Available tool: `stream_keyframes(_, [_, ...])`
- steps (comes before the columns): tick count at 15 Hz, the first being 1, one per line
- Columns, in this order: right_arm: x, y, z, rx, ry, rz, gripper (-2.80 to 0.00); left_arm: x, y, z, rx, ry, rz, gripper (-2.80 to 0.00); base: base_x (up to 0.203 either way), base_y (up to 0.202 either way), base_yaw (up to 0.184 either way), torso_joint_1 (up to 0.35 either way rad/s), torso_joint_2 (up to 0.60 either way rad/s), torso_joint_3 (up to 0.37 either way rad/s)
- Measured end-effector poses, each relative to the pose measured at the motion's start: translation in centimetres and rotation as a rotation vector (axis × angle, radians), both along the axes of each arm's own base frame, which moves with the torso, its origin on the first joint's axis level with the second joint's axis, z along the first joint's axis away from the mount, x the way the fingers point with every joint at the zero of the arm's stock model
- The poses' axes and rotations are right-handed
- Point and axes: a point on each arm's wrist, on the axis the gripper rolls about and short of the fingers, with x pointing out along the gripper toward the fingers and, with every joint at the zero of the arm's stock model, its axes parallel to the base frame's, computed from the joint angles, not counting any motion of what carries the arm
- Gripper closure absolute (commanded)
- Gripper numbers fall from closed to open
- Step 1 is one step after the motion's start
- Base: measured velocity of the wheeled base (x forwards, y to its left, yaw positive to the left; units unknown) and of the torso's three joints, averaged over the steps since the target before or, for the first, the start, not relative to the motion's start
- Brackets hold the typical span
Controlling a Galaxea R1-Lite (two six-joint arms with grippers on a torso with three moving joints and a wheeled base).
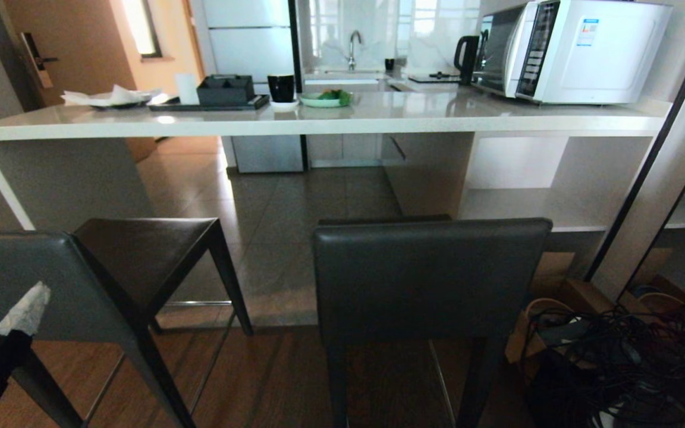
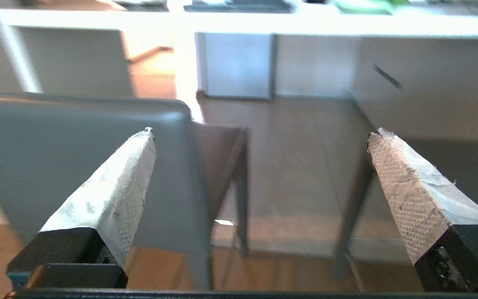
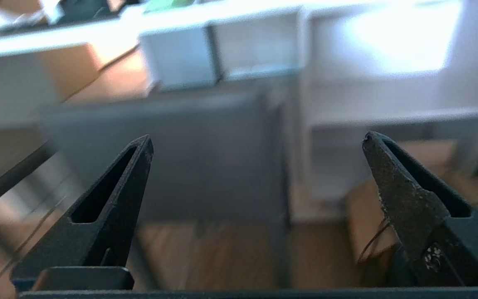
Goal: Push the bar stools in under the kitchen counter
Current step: Push the gray chair back under the dining table
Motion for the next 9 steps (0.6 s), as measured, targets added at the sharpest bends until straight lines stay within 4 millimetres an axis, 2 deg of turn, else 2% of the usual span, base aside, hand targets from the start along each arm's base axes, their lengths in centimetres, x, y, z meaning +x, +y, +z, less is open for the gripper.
stream_keyframes(4, [-3.0,1.2,0.0,-0.034,-0.066,0.052,-2.8,-1.2,0.5,0.5,0.008,-0.072,0.043,-2.8,0.0,0.0,0.0,0.0,0.0,0.0])
stream_keyframes(6, [-4.2,1.7,0.8,-0.047,-0.099,0.053,-2.8,-2.1,0.4,0.9,0.032,-0.12,-0.006,-2.8,0.0,0.0,0.0,0.0,0.0,0.0])
stream_keyframes(9, [-5.8,2.3,3.0,-0.078,-0.179,0.101,-2.8,-4.0,-0.1,0.9,0.092,-0.176,-0.176,-2.8,0.0,0.0,0.0,0.0,0.0,0.0])
